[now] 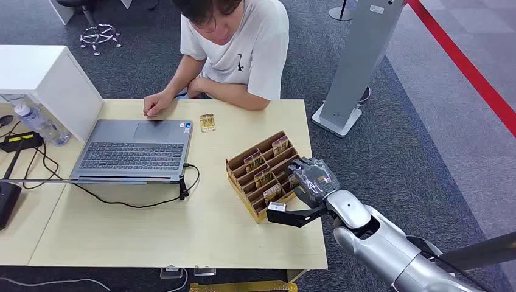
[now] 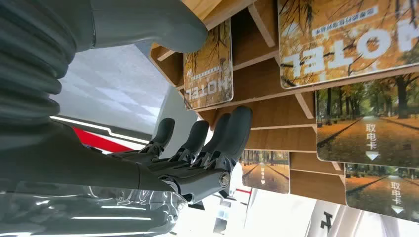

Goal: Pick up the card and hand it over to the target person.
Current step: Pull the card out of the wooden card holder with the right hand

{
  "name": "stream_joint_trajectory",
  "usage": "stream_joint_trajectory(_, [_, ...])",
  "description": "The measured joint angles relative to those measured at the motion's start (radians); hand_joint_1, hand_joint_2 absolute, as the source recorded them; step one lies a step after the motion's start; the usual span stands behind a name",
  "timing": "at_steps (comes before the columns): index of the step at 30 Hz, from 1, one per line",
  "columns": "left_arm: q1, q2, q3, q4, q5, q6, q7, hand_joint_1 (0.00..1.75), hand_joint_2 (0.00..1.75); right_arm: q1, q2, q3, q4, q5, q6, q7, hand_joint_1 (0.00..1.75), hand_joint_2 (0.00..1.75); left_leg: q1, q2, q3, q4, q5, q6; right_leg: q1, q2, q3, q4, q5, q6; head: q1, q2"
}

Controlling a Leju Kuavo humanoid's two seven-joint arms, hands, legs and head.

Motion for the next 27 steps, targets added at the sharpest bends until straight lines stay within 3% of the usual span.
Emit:
stream_joint_trajectory(9, [0.000, 0.001, -0.001, 0.001, -0.001, -0.001, -0.003, 0.00, 0.00, 0.001, -0.001, -0.005, 0.000, -0.003, -0.007, 0.000, 0.86, 1.75, 0.000, 0.000, 0.000, 0.000, 0.000, 0.000, 0.000, 0.000, 0.000, 0.000, 0.000, 0.000, 0.000, 0.000])
stream_joint_trajectory(14, [0.000, 0.001, -0.001, 0.000, -0.001, -0.001, -0.004, 0.00, 0.00, 0.006, -0.001, -0.006, -0.002, -0.008, -0.008, -0.003, 1.30, 1.75, 0.000, 0.000, 0.000, 0.000, 0.000, 0.000, 0.000, 0.000, 0.000, 0.000, 0.000, 0.000, 0.000, 0.000])
stream_joint_trajectory(27, [-0.001, 0.003, -0.003, -0.001, -0.002, 0.000, 0.000, 0.00, 0.00, 0.020, 0.002, -0.004, -0.002, -0.021, -0.007, -0.009, 1.43, 1.75, 0.000, -0.001, 0.001, 0.000, 0.000, 0.000, 0.000, -0.001, 0.001, 0.000, 0.000, 0.000, 0.000, 0.000])
